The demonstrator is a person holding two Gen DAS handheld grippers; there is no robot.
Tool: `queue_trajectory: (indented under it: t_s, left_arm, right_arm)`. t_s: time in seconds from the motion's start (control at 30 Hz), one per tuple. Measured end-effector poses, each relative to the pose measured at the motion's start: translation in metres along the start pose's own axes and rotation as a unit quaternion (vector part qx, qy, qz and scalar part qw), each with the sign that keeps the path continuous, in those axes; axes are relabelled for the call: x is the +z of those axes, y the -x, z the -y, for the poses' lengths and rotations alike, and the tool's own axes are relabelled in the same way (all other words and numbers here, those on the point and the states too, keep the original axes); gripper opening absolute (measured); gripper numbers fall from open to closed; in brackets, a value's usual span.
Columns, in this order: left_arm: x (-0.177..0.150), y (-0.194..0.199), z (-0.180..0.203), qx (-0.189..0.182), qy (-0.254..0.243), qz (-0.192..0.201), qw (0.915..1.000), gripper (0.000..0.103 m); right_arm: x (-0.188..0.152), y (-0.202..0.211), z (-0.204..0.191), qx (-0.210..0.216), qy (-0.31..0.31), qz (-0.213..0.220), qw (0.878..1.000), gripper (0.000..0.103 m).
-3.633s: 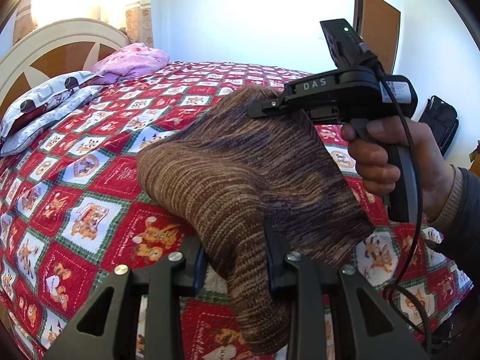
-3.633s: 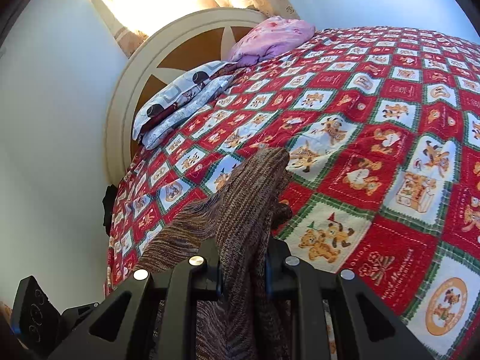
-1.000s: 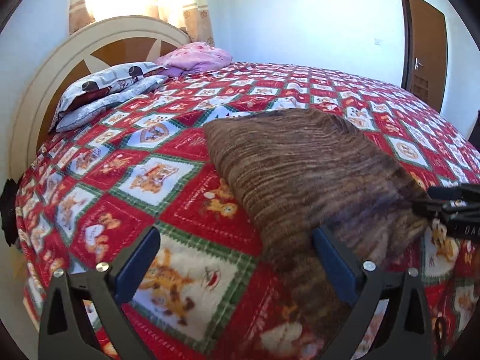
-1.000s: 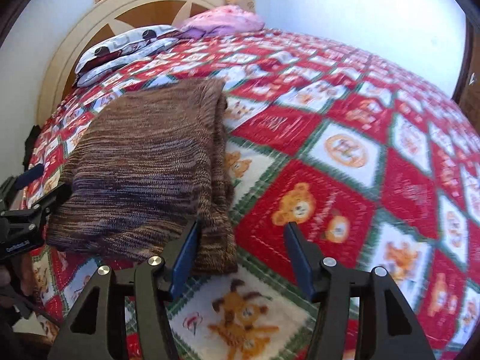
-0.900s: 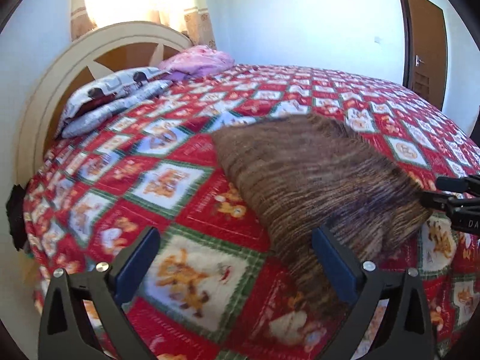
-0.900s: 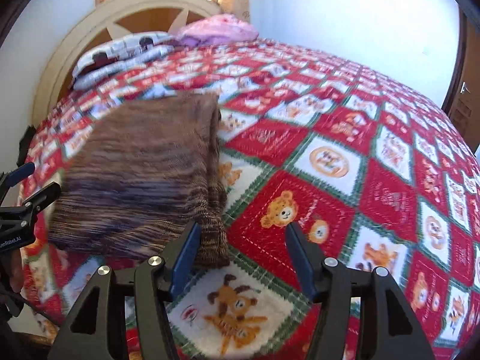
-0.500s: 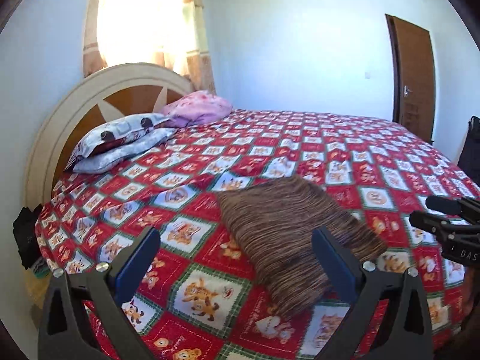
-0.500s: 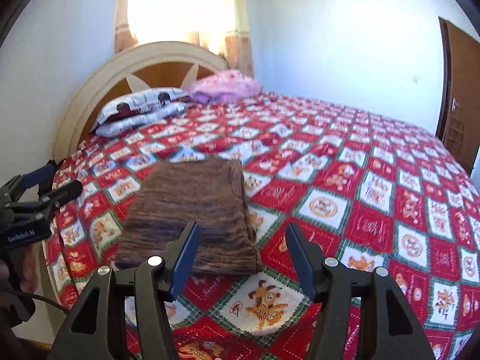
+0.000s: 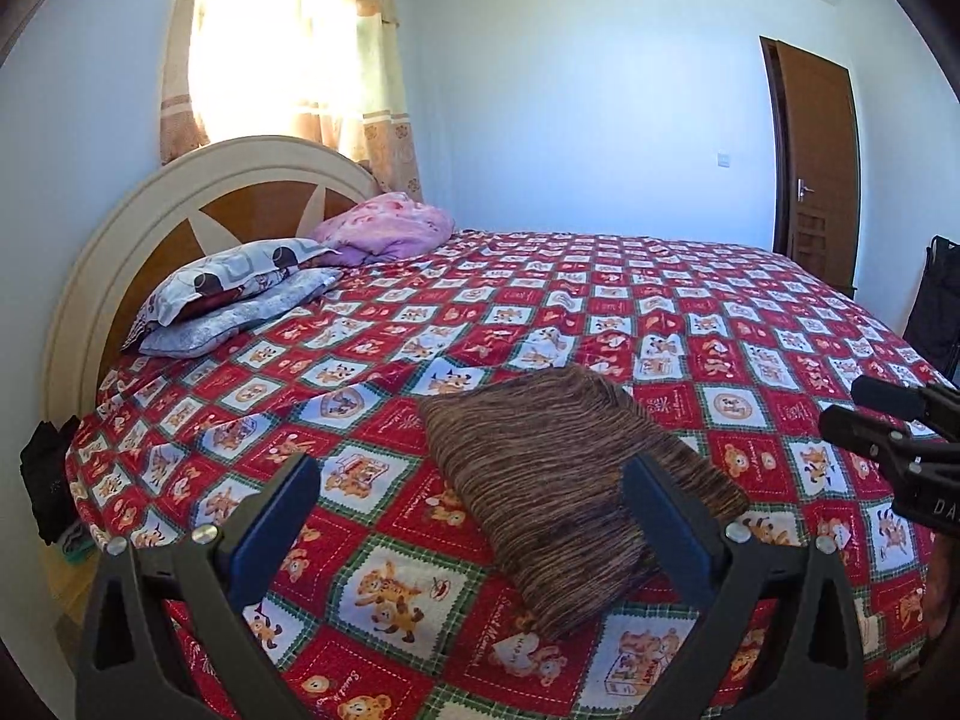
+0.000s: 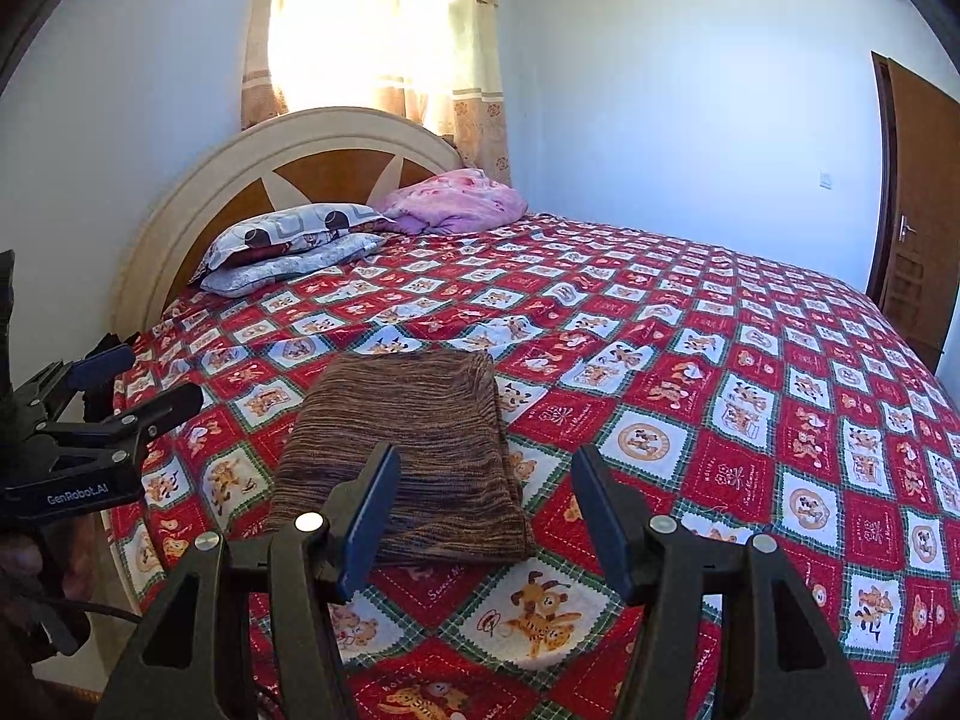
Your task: Fold small clothes
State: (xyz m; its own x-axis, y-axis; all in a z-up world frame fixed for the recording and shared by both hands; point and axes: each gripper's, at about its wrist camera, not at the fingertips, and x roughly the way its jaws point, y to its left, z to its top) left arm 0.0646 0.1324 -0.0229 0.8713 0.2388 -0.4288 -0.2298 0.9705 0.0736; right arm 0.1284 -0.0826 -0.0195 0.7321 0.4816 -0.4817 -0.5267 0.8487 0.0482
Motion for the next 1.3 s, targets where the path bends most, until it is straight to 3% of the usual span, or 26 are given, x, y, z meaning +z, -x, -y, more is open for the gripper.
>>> queue_trajectory:
  t_s: [1.3]
  left_arm:
    - [0.002, 0.005, 0.01, -0.003, 0.0, 0.004, 1.0, 0.103]
  right_arm:
    - [0.001, 0.01, -0.006, 0.001, 0.001, 0.016, 1.0, 0.062]
